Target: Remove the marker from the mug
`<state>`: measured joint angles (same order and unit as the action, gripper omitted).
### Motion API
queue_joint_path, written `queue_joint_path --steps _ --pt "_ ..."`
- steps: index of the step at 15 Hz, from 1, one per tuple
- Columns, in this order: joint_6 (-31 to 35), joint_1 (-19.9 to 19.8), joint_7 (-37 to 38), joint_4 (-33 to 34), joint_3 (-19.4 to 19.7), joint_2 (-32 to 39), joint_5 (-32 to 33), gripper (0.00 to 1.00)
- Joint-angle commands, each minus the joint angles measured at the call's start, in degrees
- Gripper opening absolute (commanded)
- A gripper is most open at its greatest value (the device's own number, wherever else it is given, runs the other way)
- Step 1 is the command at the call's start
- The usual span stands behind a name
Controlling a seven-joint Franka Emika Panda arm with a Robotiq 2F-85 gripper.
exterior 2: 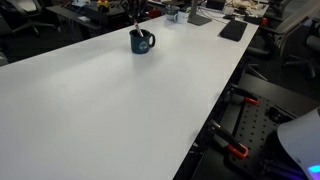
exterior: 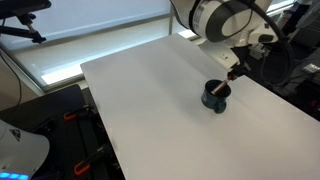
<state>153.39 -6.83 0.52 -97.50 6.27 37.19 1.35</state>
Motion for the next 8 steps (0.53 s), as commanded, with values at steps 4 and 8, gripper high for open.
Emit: queue_joint_path --steps 4,8 --pt "-6.22 1.0 -0.65 -2.04 -0.56 -7.1 0.39 0.05" --pt "-17.66 0.25 -2.76 0.27 -2.75 -8.65 -1.16 0.05"
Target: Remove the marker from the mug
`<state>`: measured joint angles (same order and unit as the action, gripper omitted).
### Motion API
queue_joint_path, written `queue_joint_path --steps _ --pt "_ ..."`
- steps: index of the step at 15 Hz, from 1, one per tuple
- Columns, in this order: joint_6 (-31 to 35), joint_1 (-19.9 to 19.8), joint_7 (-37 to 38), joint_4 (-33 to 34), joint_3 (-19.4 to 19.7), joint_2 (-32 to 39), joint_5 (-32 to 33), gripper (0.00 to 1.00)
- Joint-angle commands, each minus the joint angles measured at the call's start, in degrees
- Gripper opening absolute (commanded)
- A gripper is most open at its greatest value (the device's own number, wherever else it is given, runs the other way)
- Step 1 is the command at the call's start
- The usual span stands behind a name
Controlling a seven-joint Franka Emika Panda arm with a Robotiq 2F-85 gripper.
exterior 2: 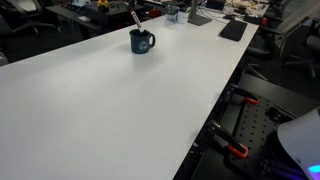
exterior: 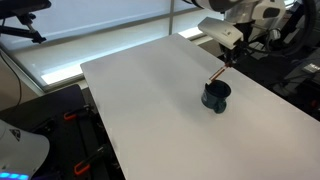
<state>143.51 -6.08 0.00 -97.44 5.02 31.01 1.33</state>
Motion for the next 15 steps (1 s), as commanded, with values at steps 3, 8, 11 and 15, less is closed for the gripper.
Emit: queue_joint_path --steps 3,8,11,15 --pt "-15.71 -0.21 -2.97 1.76 -2.05 -2.01 -1.02 0.05" --pt "-23.99 0.07 -7.86 1.21 -3.56 0.29 -0.3 0.05" --pt "-24.55 1.22 -9.48 -0.5 -3.55 1.72 1.87 0.05" --pt "-20.75 2.24 -12.71 -4.4 -3.92 3.0 5.8 0.05"
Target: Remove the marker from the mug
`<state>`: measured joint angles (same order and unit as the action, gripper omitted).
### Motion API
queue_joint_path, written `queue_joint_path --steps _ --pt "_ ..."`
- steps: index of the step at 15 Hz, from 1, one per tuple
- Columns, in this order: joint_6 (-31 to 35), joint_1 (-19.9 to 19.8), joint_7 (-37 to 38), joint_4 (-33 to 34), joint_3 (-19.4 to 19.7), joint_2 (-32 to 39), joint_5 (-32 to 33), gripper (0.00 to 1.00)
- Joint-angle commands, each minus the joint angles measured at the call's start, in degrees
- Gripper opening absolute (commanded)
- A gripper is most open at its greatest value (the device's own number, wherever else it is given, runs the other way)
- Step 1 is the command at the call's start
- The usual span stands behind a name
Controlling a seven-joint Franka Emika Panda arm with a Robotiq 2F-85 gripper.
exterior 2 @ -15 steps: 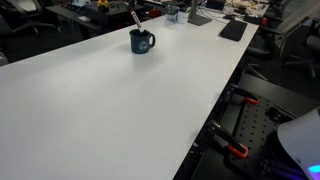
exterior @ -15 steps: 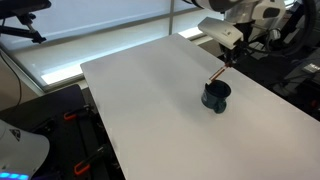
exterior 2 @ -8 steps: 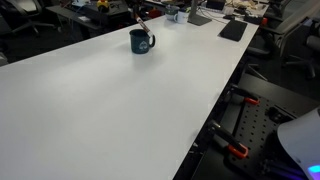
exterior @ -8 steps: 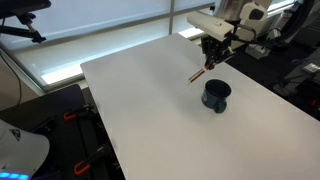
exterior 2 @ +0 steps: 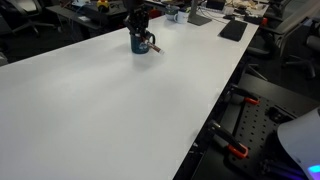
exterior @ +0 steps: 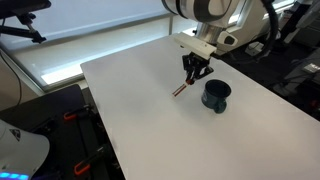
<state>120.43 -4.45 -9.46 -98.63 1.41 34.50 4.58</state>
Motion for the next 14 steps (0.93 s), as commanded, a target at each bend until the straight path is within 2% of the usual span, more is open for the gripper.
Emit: queue_joint_path --steps 1,5,8,9,11,12,14 --pt "5.01 0.18 -5.83 -4.91 -0.93 -0.73 3.06 0.05" --pt "12.36 -1.25 -13.49 -9.04 -2.68 -0.98 2.7 0.05" --pt "14.67 -1.78 -16.71 -10.36 -3.06 -0.3 2.95 0.05" --pt "14.51 -1.55 -16.82 -10.42 -2.78 0.04 3.44 0.45" --pt "12.95 -1.48 -15.87 -8.86 -2.7 0.93 2.71 0.52" --pt "12.95 -1.53 -15.9 -8.94 -2.69 1.07 2.76 0.34" --pt "12.95 -1.57 -15.89 -8.89 -2.69 1.24 2.77 0.49"
